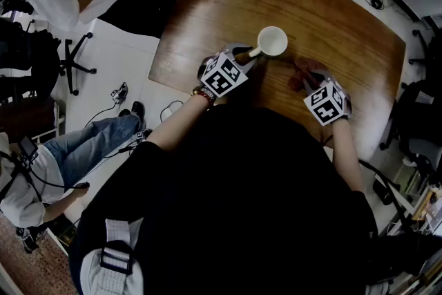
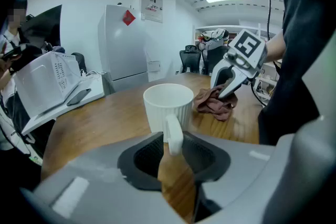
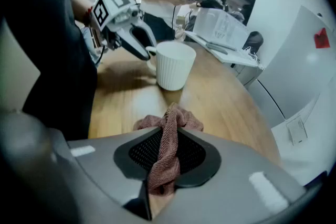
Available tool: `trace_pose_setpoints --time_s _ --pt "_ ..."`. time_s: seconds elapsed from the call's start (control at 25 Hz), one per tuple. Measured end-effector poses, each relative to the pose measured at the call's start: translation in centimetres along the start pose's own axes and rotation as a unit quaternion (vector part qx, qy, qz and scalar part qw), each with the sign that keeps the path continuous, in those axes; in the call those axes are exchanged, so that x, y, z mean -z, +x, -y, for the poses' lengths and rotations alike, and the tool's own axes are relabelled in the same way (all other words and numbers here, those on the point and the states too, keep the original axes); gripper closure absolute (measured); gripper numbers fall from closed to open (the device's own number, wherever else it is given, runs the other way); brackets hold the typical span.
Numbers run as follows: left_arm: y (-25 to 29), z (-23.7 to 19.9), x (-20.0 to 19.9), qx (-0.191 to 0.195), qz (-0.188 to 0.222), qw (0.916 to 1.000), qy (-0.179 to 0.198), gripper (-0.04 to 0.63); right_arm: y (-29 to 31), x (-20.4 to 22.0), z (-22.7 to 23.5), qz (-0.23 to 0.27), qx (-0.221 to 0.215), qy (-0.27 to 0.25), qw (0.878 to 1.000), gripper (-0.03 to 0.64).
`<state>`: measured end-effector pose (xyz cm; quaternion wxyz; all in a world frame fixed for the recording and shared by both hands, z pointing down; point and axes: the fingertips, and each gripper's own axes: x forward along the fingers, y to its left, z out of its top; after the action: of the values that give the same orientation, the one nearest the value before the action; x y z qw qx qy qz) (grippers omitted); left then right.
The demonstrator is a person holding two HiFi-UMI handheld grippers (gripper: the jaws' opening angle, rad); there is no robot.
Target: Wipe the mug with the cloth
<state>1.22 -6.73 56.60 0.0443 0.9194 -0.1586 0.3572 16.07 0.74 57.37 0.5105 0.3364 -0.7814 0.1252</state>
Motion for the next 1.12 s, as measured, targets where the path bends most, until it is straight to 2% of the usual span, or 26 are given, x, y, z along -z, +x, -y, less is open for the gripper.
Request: trace_pose_setpoints --time_s 0.24,0.4,0.56,0.8,1.12 --pt "0.4 0.3 -0.3 -0.001 0.001 1.0000 -0.008 0.520 -4.4 -6.2 -1.7 0.086 0.008 0.019 0.996 0.545" --pt "0.6 1.4 -0.8 0.021 0.005 0.9993 -0.029 0.522 -4.7 -9.2 -3.1 0.114 0.002 0.011 0.993 0.546" --pt "1.2 3.0 -1.1 0.044 0.005 0.9985 -0.032 0.515 -3.3 -10.1 -3.8 0.100 0.011 -0.013 0.995 0.546" --pt "1.0 3.7 -1.1 0.057 -0.002 0.9980 -0.028 0.515 -0.5 -10.2 -3.4 0.076 0.041 -0.041 0.995 0.546" --pt "0.8 3.9 -1.2 0.081 0.001 0.9962 -0.031 0.517 0.8 -10.8 -3.2 0.077 0.054 -0.040 0.995 0.548"
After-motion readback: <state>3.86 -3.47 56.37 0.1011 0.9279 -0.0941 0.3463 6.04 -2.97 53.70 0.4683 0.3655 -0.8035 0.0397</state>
